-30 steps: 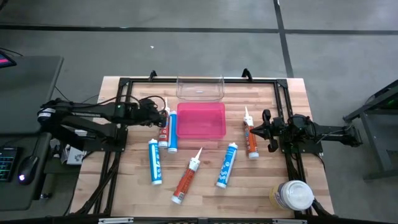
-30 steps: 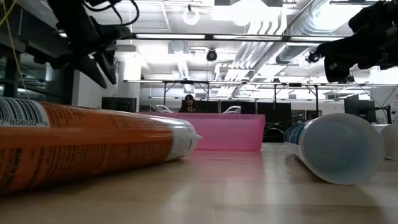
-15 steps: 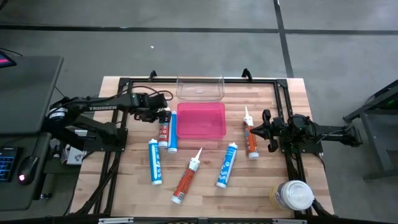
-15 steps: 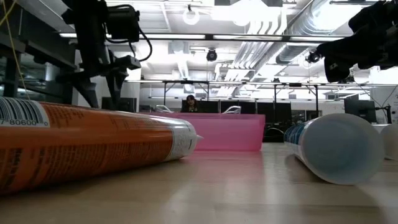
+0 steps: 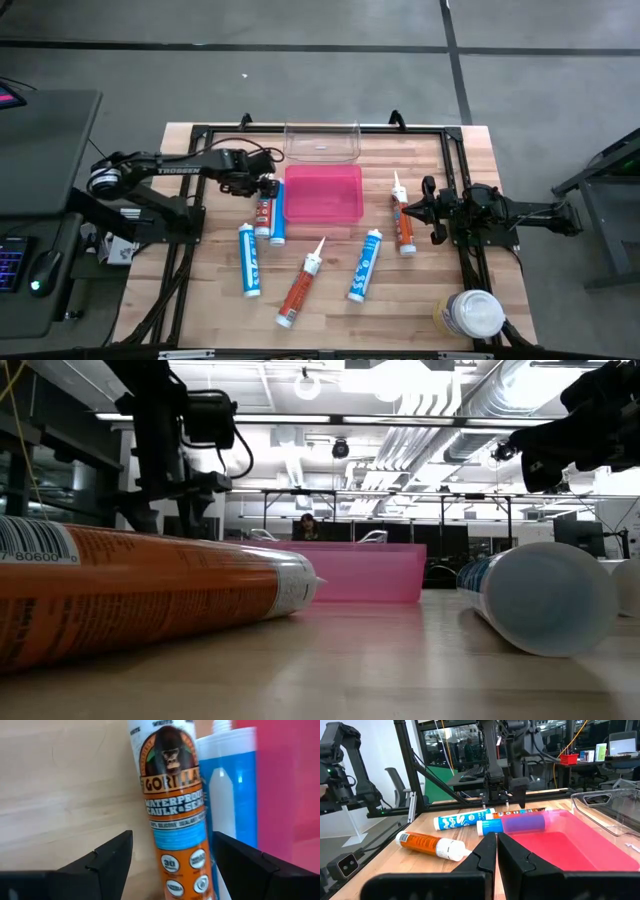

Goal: Pick & place silicon tubes, Sealant and Lysol wipes
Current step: Put the top left orange sealant into the transparent bin

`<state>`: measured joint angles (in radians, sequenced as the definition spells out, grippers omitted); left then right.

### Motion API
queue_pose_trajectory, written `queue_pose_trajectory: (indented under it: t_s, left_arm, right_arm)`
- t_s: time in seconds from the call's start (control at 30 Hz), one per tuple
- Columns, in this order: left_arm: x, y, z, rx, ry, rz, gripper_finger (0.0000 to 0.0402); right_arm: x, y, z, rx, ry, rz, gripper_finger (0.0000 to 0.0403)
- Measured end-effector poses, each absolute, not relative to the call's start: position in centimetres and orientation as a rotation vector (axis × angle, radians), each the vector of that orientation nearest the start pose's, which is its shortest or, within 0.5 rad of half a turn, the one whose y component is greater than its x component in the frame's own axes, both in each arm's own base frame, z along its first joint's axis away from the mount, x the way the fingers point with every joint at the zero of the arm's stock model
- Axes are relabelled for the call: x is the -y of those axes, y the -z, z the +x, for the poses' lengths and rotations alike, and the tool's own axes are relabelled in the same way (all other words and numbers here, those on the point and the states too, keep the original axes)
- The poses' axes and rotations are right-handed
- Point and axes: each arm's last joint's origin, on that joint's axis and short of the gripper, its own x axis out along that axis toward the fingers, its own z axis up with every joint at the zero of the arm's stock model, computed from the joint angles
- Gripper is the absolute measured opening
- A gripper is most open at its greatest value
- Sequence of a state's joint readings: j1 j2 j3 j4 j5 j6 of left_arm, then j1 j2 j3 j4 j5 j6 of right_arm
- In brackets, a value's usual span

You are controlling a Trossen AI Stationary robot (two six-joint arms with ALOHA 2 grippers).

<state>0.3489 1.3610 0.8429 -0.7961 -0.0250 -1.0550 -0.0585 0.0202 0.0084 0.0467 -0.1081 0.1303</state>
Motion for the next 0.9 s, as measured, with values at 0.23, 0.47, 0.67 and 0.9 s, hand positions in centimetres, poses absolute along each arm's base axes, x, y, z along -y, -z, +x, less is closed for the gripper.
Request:
queue_pose_trajectory:
  t_s: [0.23, 0.47, 0.67, 0.9]
  left_arm:
    - [-8.3, -18.7, 23.0, -1.029, -0.972, -1.105, 0.0266]
    - [-8.5, -17.5, 23.3, -1.078, -0.995, -1.099, 0.0266]
    - [-8.6, -16.3, 23.6, -1.131, -1.022, -1.090, 0.0266]
    - [-8.6, -15.2, 23.5, -1.216, -1.067, -1.059, 0.0266]
  right_arm:
    - [0.3, -16.9, 9.8, 0.032, -0.052, 0.128, 0.0012]
    - [0.3, -16.9, 9.8, 0.032, -0.052, 0.128, 0.0012]
    - [0.3, -16.9, 9.8, 0.032, -0.052, 0.127, 0.0012]
    - [0.3, -16.9, 9.8, 0.032, -0.052, 0.127, 0.0012]
